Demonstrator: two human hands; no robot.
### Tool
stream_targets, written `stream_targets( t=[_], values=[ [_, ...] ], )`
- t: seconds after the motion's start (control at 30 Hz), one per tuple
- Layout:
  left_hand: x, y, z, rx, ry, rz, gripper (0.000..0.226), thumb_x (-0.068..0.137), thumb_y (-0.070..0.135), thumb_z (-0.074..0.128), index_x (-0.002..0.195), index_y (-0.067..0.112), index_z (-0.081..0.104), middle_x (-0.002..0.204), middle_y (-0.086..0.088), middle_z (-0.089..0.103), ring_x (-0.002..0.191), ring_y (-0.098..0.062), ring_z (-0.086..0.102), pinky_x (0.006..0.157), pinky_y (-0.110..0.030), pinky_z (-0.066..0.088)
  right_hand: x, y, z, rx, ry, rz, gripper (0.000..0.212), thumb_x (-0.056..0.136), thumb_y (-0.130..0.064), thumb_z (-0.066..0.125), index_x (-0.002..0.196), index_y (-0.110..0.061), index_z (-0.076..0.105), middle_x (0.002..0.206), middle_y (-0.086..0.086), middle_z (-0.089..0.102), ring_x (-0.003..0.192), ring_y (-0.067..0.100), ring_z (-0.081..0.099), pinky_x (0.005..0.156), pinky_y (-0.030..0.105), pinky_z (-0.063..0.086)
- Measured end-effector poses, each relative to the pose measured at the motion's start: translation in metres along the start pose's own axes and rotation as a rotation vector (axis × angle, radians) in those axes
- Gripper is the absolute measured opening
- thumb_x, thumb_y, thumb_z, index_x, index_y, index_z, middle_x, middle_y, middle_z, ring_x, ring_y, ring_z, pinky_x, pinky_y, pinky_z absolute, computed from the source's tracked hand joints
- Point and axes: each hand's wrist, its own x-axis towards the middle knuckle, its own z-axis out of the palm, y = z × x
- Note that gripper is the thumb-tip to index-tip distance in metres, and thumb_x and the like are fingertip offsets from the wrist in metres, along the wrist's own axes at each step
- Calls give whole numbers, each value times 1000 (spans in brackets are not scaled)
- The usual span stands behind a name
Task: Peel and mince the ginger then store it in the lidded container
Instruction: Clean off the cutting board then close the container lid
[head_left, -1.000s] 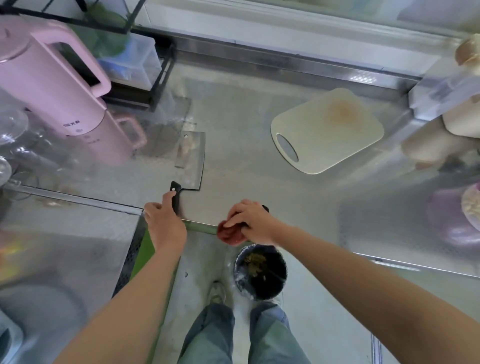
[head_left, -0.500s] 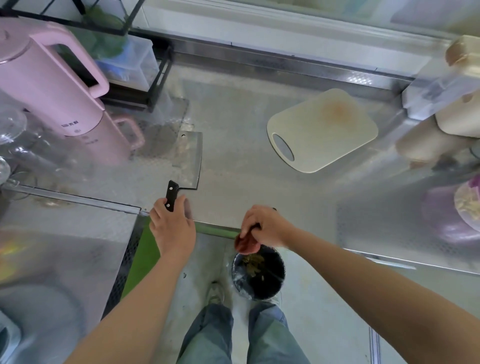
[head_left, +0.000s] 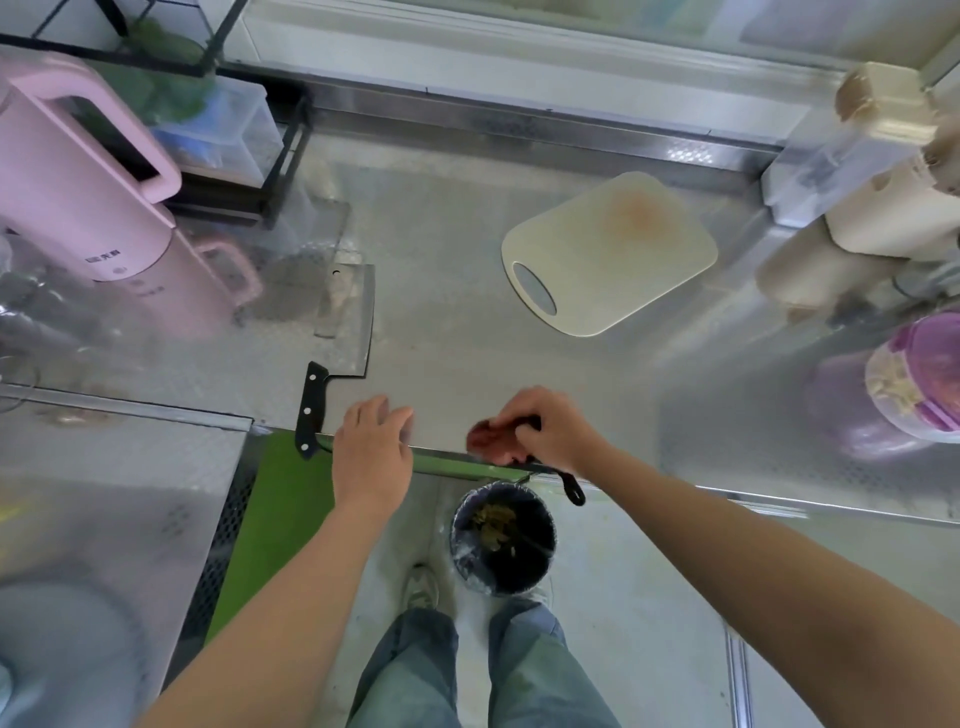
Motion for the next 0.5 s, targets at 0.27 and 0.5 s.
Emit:
stream_targets(
  t=[0.27, 0.5],
  values=[
    [-6, 21, 12, 8, -38, 11, 28, 87, 7, 52, 113, 16, 55, 142, -12, 37, 133, -31, 32, 103, -42, 38, -23, 36, 14, -168, 145, 21, 49, 77, 6, 52, 118, -16, 69, 123, 5, 55, 113, 21, 41, 104, 34, 33],
    [-12, 29, 16, 44, -47, 31, 32, 87, 10, 53, 119, 17, 51, 145, -12, 35, 135, -30, 31, 104, -41, 38, -85, 32, 41, -107, -63, -143, 41, 77, 5, 51, 107, -12, 73, 110, 3, 59, 106, 18, 47, 96, 24, 39]
  ],
)
